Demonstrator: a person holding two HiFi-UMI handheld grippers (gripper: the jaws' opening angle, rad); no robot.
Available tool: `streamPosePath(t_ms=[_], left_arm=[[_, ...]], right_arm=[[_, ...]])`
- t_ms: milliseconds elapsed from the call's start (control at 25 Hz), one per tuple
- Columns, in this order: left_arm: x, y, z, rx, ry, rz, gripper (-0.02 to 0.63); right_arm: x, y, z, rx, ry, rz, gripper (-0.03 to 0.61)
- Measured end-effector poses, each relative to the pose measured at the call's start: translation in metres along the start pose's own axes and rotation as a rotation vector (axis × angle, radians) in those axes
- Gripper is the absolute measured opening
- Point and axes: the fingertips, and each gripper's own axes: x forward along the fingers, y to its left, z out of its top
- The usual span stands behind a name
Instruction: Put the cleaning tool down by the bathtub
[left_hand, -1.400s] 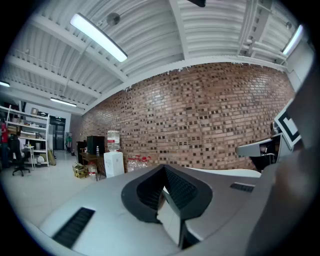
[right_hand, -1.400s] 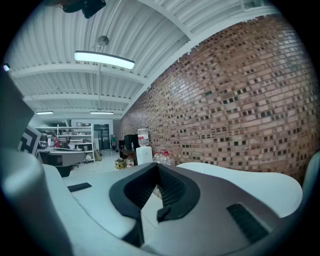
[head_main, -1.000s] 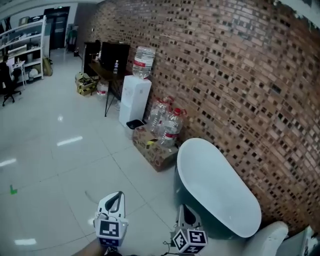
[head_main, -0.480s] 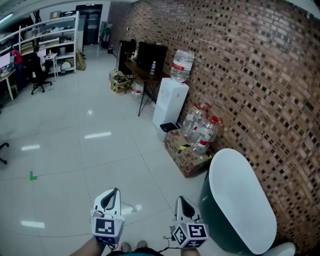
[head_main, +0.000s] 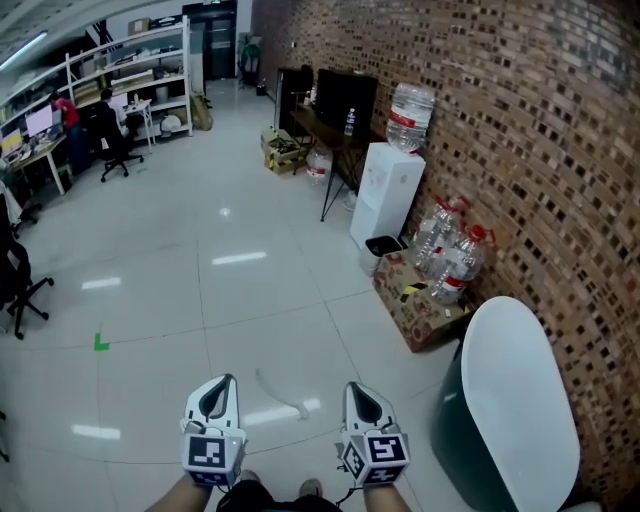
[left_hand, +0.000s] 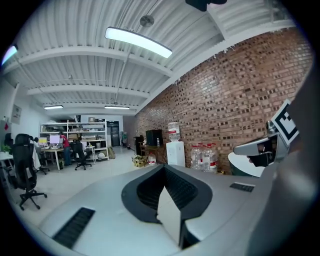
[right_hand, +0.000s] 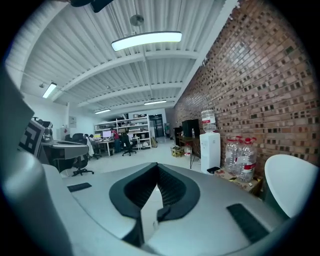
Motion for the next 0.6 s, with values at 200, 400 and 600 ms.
streamPosePath(t_ms=[200,400,600], left_arm=[[0.014,0.047,-0.022,-0.034,0.01,-0.027,0.005],[0.033,0.113,-0.037,-0.04,-0.003,-0.081,0.005],[0.062,0.147,-0.073,-0.026,0.001,-0.106,0.005]], right_arm=[[0.035,0.024,-0.019,-0.025,0.06,-0.008,0.058],[0.08,0.046,-0.045,-0.027,0.108,-0.073,0.064],[0.126,0.07,-0.084,-0.062,0.161,-0.052,0.064]])
